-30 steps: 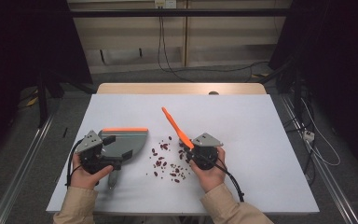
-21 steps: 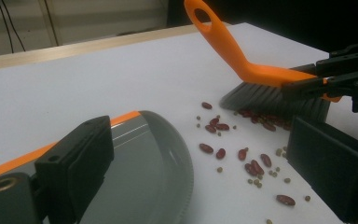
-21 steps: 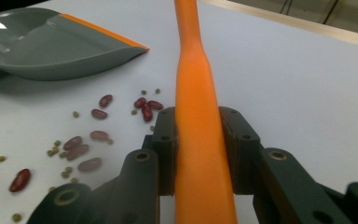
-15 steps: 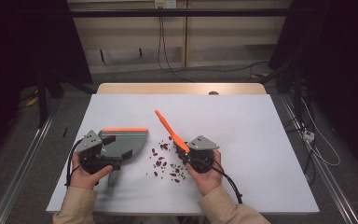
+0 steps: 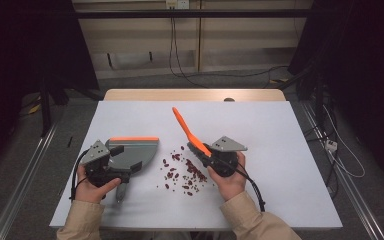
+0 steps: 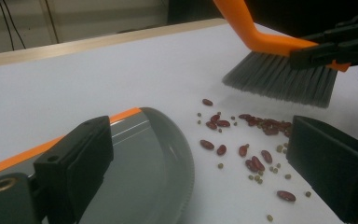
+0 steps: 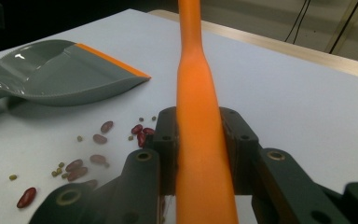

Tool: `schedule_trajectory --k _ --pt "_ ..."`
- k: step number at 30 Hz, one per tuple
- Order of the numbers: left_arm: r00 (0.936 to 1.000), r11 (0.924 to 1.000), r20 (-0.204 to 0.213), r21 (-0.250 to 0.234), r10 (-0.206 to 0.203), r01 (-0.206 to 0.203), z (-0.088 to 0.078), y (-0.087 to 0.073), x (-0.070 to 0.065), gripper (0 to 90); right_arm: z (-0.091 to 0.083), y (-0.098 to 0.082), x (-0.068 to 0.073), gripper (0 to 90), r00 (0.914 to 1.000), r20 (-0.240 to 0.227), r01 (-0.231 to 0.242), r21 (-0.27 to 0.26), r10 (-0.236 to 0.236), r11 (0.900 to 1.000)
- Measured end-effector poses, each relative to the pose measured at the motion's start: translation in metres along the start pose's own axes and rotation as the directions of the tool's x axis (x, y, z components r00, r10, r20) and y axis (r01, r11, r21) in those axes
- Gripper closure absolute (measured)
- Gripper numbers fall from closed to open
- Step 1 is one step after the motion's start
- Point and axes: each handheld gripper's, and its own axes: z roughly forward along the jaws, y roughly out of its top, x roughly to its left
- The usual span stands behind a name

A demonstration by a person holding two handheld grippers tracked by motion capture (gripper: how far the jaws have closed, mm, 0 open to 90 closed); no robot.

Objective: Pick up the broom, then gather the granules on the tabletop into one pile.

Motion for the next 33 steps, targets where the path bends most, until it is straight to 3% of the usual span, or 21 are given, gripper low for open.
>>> schedule_trajectory --k 7,16,21,25,29,33 --pt "1.0000 1.0000 -0.003 0.004 -0.002 0.002 -0.002 -0.002 0.001 7.2 -0.003 0.009 -0.019 70.8 0.9982 -0.037 0.047 -0.020 -0.047 0.999" --pt "1.0000 0.9999 -0.006 0.016 -0.006 0.006 -0.004 -0.005 0.003 7.2 0.009 0.017 -0.045 70.9 0.9955 -0.085 0.041 -0.030 -0.043 0.999" --pt "1.0000 0.9998 -0.003 0.018 -0.009 0.009 -0.004 -0.006 0.003 7.2 0.023 0.016 -0.055 70.8 0.9895 -0.142 0.026 -0.019 -0.028 0.999" --pt "0.9999 0.9997 -0.004 0.019 -0.012 0.012 -0.004 -0.007 0.004 7.2 0.033 0.016 -0.063 70.9 0.9805 -0.196 0.008 -0.040 -0.016 0.999" --pt "0.9998 0.9997 -0.006 0.018 -0.019 0.019 -0.005 -0.008 0.004 7.0 0.045 0.018 -0.067 70.8 0.9687 -0.244 0.041 -0.028 -0.047 0.999" --pt "0.9997 0.9997 -0.011 0.014 -0.020 0.021 -0.006 -0.008 0.004 6.9 0.056 0.022 -0.070 70.9 0.9549 -0.286 0.068 -0.050 -0.079 0.996"
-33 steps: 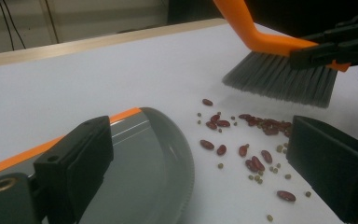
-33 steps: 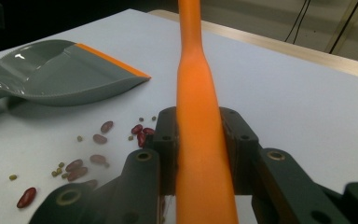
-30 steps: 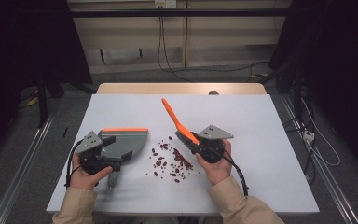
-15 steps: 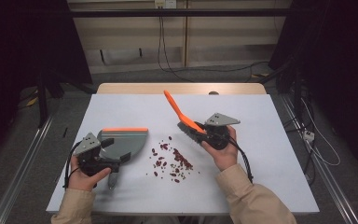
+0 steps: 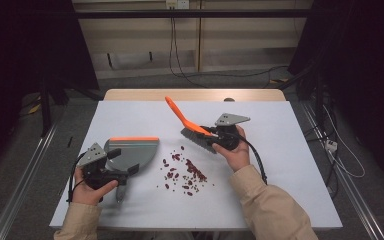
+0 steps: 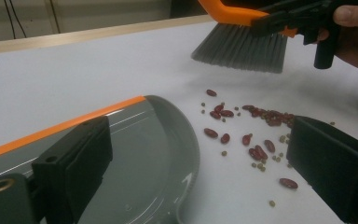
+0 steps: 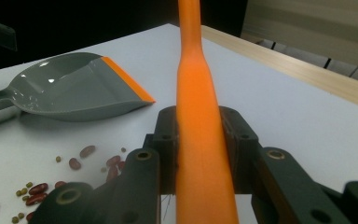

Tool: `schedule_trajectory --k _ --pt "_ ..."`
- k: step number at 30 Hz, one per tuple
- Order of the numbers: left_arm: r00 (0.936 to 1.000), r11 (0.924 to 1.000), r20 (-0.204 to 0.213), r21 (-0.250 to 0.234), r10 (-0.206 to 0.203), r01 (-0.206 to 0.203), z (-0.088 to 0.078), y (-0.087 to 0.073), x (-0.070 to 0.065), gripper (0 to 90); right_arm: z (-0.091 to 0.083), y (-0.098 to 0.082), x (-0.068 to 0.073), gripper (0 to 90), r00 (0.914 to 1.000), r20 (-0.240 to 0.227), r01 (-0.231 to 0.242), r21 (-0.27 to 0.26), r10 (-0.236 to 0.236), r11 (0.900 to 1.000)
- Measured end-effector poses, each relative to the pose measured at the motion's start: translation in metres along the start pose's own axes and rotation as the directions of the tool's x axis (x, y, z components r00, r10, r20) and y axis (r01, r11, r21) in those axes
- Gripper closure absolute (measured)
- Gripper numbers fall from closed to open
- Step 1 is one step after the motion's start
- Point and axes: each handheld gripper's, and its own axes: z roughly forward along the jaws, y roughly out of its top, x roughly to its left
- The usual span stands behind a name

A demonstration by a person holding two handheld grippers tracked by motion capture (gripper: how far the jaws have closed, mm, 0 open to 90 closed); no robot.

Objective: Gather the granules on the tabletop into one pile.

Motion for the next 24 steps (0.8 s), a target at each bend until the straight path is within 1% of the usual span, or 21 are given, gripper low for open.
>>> schedule_trajectory --k 1,3,4,6,7,8,11,12,13,14,16,17,18,20,23,24 --pt "1.0000 1.0000 -0.001 0.004 0.002 -0.002 0.000 0.000 0.000 6.9 0.002 0.001 -0.001 70.9 1.0000 -0.007 0.002 -0.001 -0.002 1.000" --pt "1.0000 1.0000 -0.001 0.003 0.001 -0.001 0.000 -0.001 0.001 6.9 0.009 0.003 -0.004 70.8 0.9990 -0.043 0.011 0.003 -0.011 1.000" --pt "1.0000 1.0000 0.000 0.002 -0.003 0.003 0.000 -0.001 0.001 6.9 0.013 0.003 -0.004 70.9 0.9985 -0.046 0.030 0.007 -0.030 1.000" --pt "1.0000 1.0000 -0.004 0.003 -0.006 0.006 -0.001 -0.001 0.002 6.9 0.021 0.004 -0.005 70.8 0.9941 -0.073 0.081 0.021 -0.080 0.996" --pt "1.0000 1.0000 -0.003 0.002 -0.009 0.009 -0.001 -0.001 0.002 6.9 0.024 0.004 -0.005 70.9 0.9926 -0.077 0.096 0.023 -0.094 0.995" --pt "1.0000 0.9999 -0.003 0.006 -0.009 0.009 -0.001 -0.001 0.002 6.9 0.029 0.004 -0.006 70.9 0.9904 -0.090 0.108 0.025 -0.105 0.994" --pt "0.9999 0.9999 -0.004 0.003 -0.011 0.011 -0.001 -0.001 0.003 6.9 0.039 0.003 -0.010 70.9 0.9855 -0.117 0.125 0.013 -0.123 0.992" --pt "0.9999 0.9999 -0.006 0.002 -0.012 0.012 -0.001 -0.001 0.003 6.9 0.041 0.002 -0.010 70.9 0.9836 -0.126 0.133 0.018 -0.130 0.991" --pt "0.9999 0.9999 -0.006 0.004 -0.012 0.012 -0.001 -0.001 0.003 6.9 0.045 0.002 -0.010 70.9 0.9800 -0.129 0.155 0.020 -0.152 0.988" --pt "0.9999 0.9999 -0.005 0.003 -0.012 0.012 -0.001 -0.001 0.003 6.9 0.047 0.001 -0.010 70.9 0.9764 -0.141 0.168 0.022 -0.163 0.986" --pt "0.9999 0.9999 -0.007 0.003 -0.013 0.013 -0.001 -0.002 0.004 6.9 0.052 0.000 -0.009 70.9 0.9716 -0.163 0.179 0.032 -0.171 0.983" --pt "0.9999 0.9999 -0.007 0.002 -0.015 0.015 -0.001 -0.002 0.004 6.9 0.054 -0.002 -0.008 70.9 0.9668 -0.177 0.193 0.033 -0.184 0.981" --pt "0.9998 0.9999 -0.008 0.004 -0.017 0.017 -0.001 -0.002 0.004 6.9 0.055 -0.003 -0.007 70.9 0.9626 -0.191 0.200 0.022 -0.192 0.980" --pt "0.9998 0.9998 -0.010 0.003 -0.018 0.018 -0.001 -0.002 0.005 6.9 0.056 -0.004 -0.003 70.7 0.9541 -0.212 0.220 0.016 -0.212 0.975" --pt "0.9998 0.9998 -0.009 0.006 -0.017 0.017 -0.002 -0.002 0.006 6.9 0.053 -0.003 0.001 70.4 0.9458 -0.230 0.244 0.034 -0.230 0.969" --pt "0.9998 0.9998 -0.010 0.005 -0.018 0.018 -0.002 -0.002 0.006 6.9 0.053 -0.003 0.003 70.3 0.9413 -0.239 0.254 0.037 -0.239 0.966"
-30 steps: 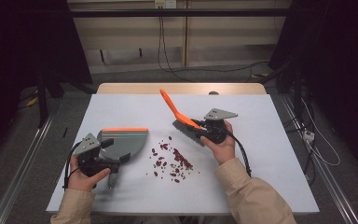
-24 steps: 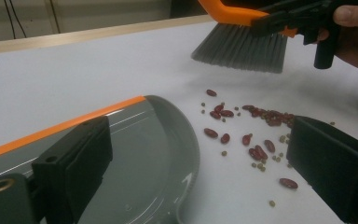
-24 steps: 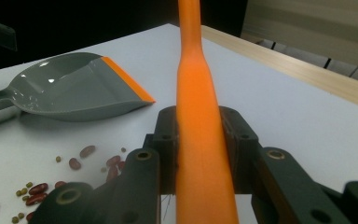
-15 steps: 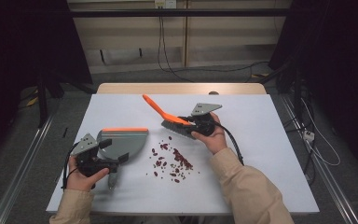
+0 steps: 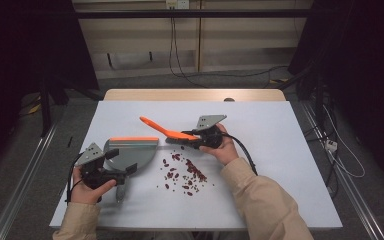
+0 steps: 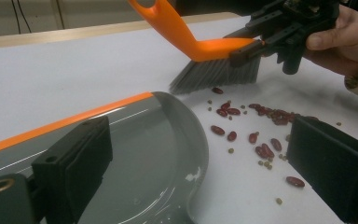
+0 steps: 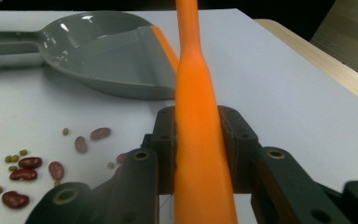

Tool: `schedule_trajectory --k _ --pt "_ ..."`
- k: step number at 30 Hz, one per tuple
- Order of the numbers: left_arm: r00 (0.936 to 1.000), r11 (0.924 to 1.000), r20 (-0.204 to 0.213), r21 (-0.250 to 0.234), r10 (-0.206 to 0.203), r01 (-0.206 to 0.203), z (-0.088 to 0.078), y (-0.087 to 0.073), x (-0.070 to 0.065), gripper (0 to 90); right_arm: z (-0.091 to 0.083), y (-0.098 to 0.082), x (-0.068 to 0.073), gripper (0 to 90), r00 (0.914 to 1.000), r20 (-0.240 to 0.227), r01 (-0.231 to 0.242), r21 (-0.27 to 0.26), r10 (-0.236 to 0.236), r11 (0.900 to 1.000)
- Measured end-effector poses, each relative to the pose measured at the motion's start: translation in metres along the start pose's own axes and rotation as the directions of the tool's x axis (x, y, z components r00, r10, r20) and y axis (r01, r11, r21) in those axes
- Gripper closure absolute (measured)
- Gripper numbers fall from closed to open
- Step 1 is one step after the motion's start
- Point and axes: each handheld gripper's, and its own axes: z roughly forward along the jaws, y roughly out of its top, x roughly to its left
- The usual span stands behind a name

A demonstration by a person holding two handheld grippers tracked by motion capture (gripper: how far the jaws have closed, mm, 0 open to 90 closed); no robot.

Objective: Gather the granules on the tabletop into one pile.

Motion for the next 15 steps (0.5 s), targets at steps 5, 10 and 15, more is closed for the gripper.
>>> schedule_trajectory --k 5,10,15 --pt "1.0000 1.0000 -0.003 0.000 -0.002 0.002 -0.001 -0.001 0.002 6.8 0.000 0.003 0.010 69.9 0.9991 -0.031 0.029 0.026 -0.028 0.999" --pt "1.0000 1.0000 0.002 -0.002 -0.006 0.006 -0.002 -0.001 0.002 6.8 -0.003 0.002 0.022 69.7 0.9983 -0.047 0.035 0.026 -0.033 0.999" --pt "0.9998 1.0000 0.017 0.003 0.007 -0.007 -0.004 -0.003 0.001 5.8 -0.007 0.000 0.030 69.6 0.9965 -0.076 0.035 0.024 -0.033 0.999"
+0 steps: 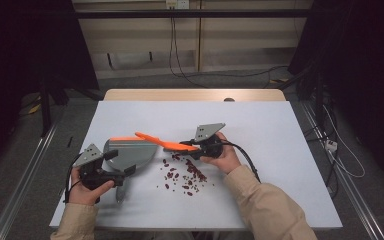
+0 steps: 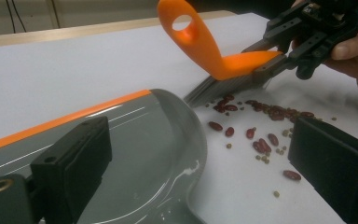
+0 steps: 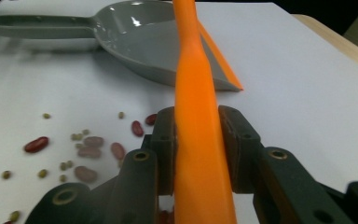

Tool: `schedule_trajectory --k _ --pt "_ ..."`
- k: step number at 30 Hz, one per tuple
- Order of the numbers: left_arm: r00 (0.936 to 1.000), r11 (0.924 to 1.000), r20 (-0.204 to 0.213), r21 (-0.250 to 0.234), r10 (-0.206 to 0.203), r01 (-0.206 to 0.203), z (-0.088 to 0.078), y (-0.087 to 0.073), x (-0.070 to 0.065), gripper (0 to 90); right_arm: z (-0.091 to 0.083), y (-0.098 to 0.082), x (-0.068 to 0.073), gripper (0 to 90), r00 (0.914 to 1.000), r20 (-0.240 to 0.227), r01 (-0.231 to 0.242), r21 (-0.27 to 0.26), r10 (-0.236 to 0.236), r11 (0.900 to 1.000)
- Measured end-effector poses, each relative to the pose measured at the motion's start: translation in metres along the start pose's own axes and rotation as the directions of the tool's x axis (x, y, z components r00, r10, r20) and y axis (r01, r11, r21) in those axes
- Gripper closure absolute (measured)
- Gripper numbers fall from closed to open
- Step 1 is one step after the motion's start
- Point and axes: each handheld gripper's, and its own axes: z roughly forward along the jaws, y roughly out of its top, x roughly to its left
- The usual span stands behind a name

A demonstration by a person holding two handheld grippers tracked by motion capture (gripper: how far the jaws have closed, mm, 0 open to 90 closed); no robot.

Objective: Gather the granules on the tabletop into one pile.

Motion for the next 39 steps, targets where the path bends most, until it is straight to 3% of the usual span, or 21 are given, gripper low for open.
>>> schedule_trajectory --k 8,20,33,37,39 --pt "0.9999 1.0000 -0.010 0.004 0.002 -0.002 -0.007 -0.004 0.003 5.8 -0.004 0.000 0.013 69.4 0.9993 -0.022 0.030 0.018 -0.030 0.999" --pt "0.9999 0.9999 -0.016 0.012 -0.003 0.003 -0.010 -0.008 0.004 5.8 -0.015 -0.003 0.031 69.4 0.9981 -0.053 0.031 0.013 -0.030 0.999" --pt "0.9999 0.9999 -0.014 0.013 0.003 -0.002 -0.010 -0.008 0.003 5.8 -0.023 -0.004 0.031 69.6 0.9987 -0.044 -0.026 0.005 0.026 1.000" --pt "0.9999 0.9998 -0.013 0.017 0.004 -0.004 -0.009 -0.008 0.003 5.8 -0.024 -0.005 0.026 70.0 0.9975 -0.017 -0.069 -0.007 0.069 0.998" --pt "0.9999 0.9999 -0.013 0.015 0.003 -0.003 -0.009 -0.008 0.002 5.8 -0.023 -0.004 0.023 70.4 0.9949 0.020 -0.099 -0.008 0.099 0.995"
